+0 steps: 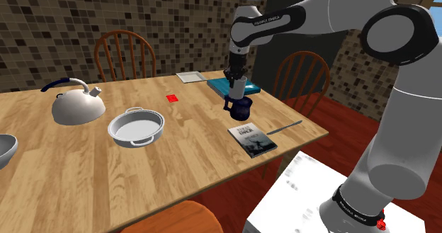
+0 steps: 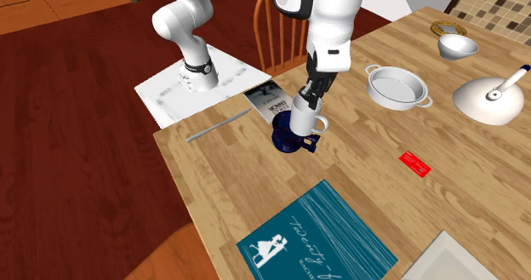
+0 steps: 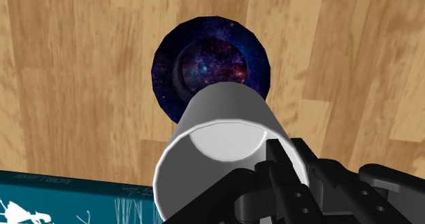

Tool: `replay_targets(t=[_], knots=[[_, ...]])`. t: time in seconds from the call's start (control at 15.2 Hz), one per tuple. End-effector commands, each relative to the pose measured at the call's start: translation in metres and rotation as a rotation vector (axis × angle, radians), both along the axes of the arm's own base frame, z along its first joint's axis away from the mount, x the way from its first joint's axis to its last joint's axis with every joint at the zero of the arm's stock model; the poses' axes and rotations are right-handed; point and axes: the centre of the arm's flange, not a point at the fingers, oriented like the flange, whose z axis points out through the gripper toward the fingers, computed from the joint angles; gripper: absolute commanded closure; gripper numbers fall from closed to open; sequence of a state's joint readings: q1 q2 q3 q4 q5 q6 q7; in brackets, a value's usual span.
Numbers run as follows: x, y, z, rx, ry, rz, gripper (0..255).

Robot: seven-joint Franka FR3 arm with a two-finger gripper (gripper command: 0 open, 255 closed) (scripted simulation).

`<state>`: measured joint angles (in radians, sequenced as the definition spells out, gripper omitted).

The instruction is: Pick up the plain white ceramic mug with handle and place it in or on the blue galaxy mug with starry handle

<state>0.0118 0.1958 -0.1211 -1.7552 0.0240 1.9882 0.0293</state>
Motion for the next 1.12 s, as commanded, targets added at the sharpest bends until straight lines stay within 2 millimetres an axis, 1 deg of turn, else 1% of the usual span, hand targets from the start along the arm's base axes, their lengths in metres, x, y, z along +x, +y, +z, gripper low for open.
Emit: replay_targets(t=[0.0, 0.4, 0.46, 0.79, 0.99, 1.06], knots=[[0.000, -0.001, -0.006, 0.000, -0.001, 0.000, 255], [0.000, -0.001, -0.006, 0.000, -0.001, 0.000, 255], [0.000, -0.001, -0.006, 0.000, -0.001, 0.000, 0], [0.000, -0.001, -0.006, 0.000, -0.001, 0.000, 0], [-0.002, 0.000, 0.033, 0.000, -0.001, 0.000, 0], [-0.002, 0.000, 0.044, 0.000, -0.001, 0.000, 0]])
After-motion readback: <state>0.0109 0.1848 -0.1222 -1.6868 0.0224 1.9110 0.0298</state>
